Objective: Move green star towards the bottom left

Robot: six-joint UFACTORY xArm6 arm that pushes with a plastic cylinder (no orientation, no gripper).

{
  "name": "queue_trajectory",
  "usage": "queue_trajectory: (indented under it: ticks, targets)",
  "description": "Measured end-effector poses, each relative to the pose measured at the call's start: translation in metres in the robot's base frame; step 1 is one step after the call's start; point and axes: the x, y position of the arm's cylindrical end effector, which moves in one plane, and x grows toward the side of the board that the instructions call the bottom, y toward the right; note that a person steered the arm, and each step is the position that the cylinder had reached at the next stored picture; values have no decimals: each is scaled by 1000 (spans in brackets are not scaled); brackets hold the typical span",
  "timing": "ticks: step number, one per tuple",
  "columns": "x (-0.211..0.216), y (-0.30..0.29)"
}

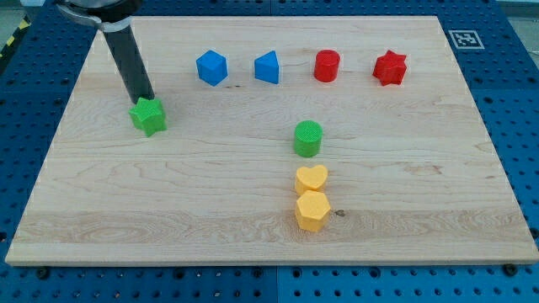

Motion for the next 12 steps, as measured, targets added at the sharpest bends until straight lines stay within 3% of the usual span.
queue_trajectory:
  ticks: [3,6,9,12]
  targets:
    - [76,4]
    - [59,49]
    - [121,52]
    - [119,20]
